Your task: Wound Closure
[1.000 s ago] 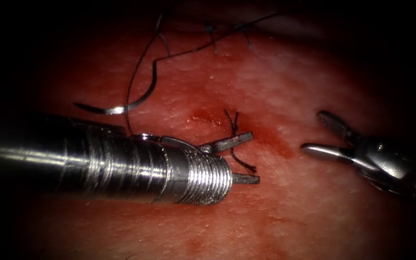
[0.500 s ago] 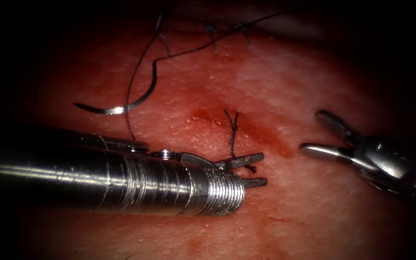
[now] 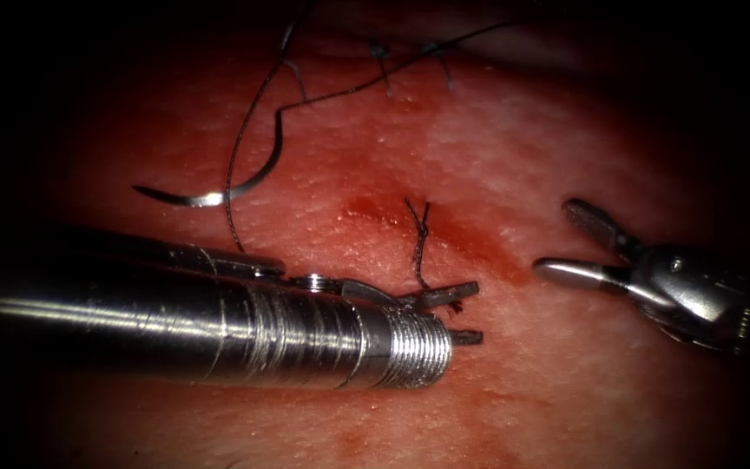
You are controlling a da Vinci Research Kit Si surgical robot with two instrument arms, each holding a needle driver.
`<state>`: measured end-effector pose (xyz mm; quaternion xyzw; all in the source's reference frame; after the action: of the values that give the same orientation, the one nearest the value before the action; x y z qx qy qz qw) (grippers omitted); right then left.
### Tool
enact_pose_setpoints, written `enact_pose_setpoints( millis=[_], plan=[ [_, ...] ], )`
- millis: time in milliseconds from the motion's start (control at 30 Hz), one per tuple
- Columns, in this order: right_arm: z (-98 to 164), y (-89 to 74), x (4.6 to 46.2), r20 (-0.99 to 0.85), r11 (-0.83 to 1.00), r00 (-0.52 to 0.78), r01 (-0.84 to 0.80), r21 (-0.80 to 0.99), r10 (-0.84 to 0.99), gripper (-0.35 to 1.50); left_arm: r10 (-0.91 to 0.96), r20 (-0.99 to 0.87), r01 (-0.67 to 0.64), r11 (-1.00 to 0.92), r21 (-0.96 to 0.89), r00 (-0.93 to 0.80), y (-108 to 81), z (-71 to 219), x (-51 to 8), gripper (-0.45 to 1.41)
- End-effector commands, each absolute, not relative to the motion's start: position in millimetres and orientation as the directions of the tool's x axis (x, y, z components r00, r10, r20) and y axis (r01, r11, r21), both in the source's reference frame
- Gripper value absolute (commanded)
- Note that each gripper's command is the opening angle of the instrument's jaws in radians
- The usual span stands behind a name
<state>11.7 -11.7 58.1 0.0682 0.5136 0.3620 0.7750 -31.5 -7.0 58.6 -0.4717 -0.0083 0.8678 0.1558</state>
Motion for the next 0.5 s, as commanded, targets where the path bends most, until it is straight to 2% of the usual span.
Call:
enact_pose_setpoints(
  millis=[33,267,300,367,500],
  plan=[
    [58.5,-11.8,12.4,-0.747,0.729,0.209,-0.491,0.478,0.631,0.44,0.277,-0.817,-0.263,-0.951,-0.161,-0.505,-6.8,59.2,-32.0,0.02],
    [58.5,-11.8,12.6,-0.75,0.733,0.211,-0.485,0.476,0.627,0.46,0.277,-0.816,-0.261,-0.952,-0.161,-0.507,-6.1,60.1,-31.5,0.07],
    [58.5,-11.8,12.6,-0.75,0.733,0.211,-0.485,0.476,0.627,0.46,0.276,-0.815,-0.258,-0.953,-0.161,-0.509,-6.1,60.2,-31.4,0.02],
    [58.5,-11.8,12.6,-0.75,0.733,0.211,-0.485,0.476,0.627,0.46,0.27,-0.817,-0.253,-0.955,-0.157,-0.509,-6.0,60.3,-31.2,-0.42],
    [58.5,-11.9,12.7,-0.753,0.737,0.214,-0.484,0.472,0.622,0.46,0.28,-0.813,-0.254,-0.952,-0.169,-0.51,-5.8,60.4,-30.9,-0.45]
  ],
)
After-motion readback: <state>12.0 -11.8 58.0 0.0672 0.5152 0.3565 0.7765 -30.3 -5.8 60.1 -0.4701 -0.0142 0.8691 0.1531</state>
